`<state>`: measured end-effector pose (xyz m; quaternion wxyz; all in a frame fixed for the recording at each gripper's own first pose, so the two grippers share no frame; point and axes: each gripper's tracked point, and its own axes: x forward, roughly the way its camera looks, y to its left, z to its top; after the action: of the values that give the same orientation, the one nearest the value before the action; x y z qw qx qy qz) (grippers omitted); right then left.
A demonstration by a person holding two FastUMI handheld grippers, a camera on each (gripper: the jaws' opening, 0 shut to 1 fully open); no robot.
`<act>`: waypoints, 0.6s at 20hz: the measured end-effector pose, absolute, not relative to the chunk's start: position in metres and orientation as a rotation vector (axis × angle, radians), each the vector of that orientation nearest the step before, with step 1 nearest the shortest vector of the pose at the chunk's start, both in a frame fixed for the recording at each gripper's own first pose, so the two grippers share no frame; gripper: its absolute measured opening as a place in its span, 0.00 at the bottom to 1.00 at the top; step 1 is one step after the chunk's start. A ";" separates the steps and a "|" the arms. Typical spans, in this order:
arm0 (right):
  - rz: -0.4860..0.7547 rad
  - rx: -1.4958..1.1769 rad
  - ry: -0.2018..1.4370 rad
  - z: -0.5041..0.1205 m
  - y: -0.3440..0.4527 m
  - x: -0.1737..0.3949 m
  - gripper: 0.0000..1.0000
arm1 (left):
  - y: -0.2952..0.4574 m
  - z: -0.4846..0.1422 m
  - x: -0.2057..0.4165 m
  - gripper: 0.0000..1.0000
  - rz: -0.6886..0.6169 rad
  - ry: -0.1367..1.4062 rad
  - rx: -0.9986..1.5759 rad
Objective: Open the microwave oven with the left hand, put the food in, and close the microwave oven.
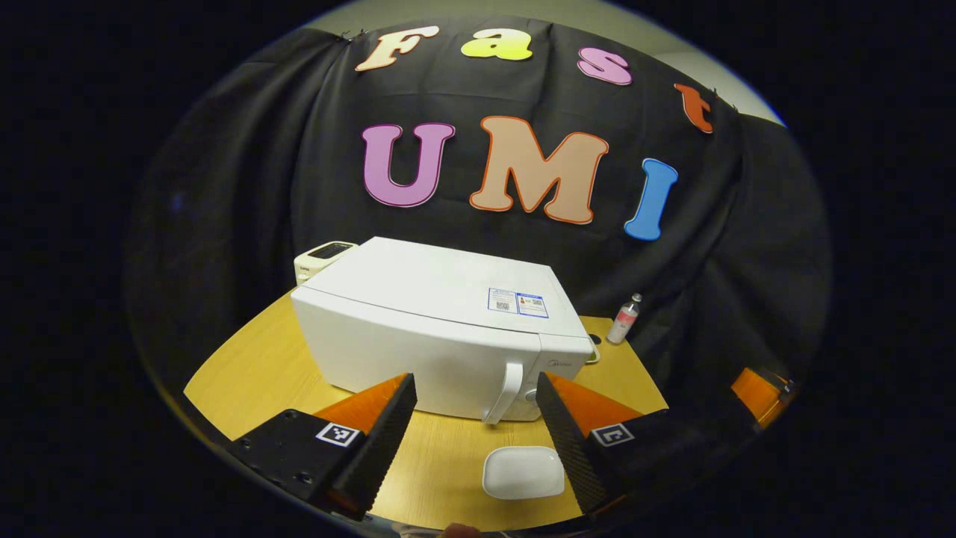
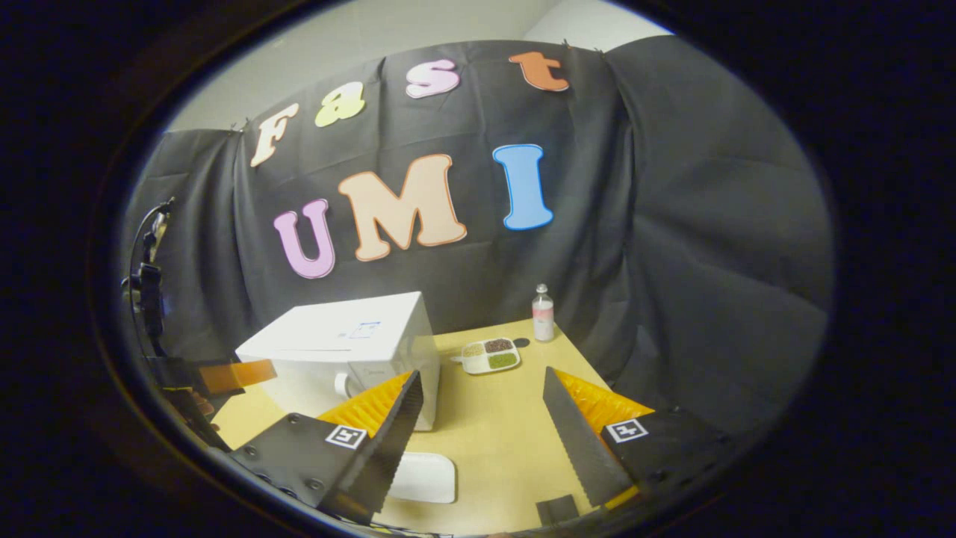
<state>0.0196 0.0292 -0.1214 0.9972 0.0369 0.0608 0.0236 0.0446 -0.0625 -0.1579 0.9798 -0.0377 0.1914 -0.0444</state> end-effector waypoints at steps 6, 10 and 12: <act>0.063 0.052 0.069 -0.097 0.022 0.009 0.92 | -0.058 -0.145 0.031 0.97 -0.051 0.362 -0.102; 0.057 0.043 0.051 -0.091 0.012 0.005 0.92 | -0.055 -0.123 0.027 0.97 -0.033 0.338 -0.101; 0.052 0.030 0.039 -0.087 0.008 0.002 0.92 | -0.052 -0.119 0.024 0.97 -0.018 0.325 -0.088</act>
<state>0.0020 0.0076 -0.0869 0.9994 0.0151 0.0195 0.0260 0.0236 -0.0521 -0.1193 0.9858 -0.0440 0.1619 -0.0087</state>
